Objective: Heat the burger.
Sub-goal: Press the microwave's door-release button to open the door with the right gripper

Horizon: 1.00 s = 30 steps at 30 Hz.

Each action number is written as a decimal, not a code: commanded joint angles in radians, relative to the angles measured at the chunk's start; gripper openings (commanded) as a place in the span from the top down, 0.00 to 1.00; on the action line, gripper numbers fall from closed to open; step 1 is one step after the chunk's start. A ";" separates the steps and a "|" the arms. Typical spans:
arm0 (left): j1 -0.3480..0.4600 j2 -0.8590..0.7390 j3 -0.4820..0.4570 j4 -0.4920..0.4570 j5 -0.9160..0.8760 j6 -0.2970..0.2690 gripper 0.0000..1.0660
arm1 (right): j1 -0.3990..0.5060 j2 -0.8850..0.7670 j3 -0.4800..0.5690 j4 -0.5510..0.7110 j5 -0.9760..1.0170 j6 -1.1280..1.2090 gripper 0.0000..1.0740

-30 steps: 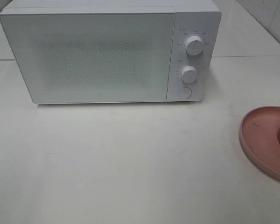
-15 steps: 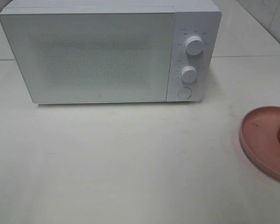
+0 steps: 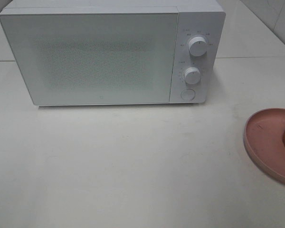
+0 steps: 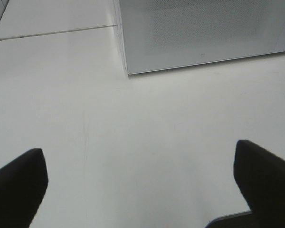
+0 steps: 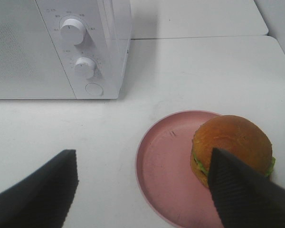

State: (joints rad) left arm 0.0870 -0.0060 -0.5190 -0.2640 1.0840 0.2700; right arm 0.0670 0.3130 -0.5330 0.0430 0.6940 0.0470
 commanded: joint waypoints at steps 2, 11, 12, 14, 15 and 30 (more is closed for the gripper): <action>-0.002 -0.001 0.001 0.000 -0.006 0.004 0.06 | -0.005 0.029 -0.005 0.002 -0.051 0.002 0.29; -0.002 -0.001 0.001 0.000 -0.006 0.005 0.06 | -0.005 0.144 -0.005 0.002 -0.182 0.002 0.29; -0.002 -0.001 0.001 0.000 -0.006 0.005 0.06 | -0.005 0.144 -0.005 0.002 -0.182 0.002 0.29; -0.002 -0.001 0.001 0.000 -0.006 0.005 0.06 | -0.005 0.172 -0.005 0.002 -0.209 0.002 0.29; -0.002 -0.001 0.001 0.000 -0.006 0.005 0.06 | -0.005 0.200 -0.005 0.002 -0.237 0.002 0.29; -0.002 -0.001 0.001 0.000 -0.006 0.005 0.06 | -0.005 0.416 -0.005 -0.002 -0.470 -0.003 0.29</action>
State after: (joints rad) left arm 0.0870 -0.0060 -0.5190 -0.2640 1.0840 0.2710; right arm 0.0670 0.6990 -0.5330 0.0430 0.2770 0.0470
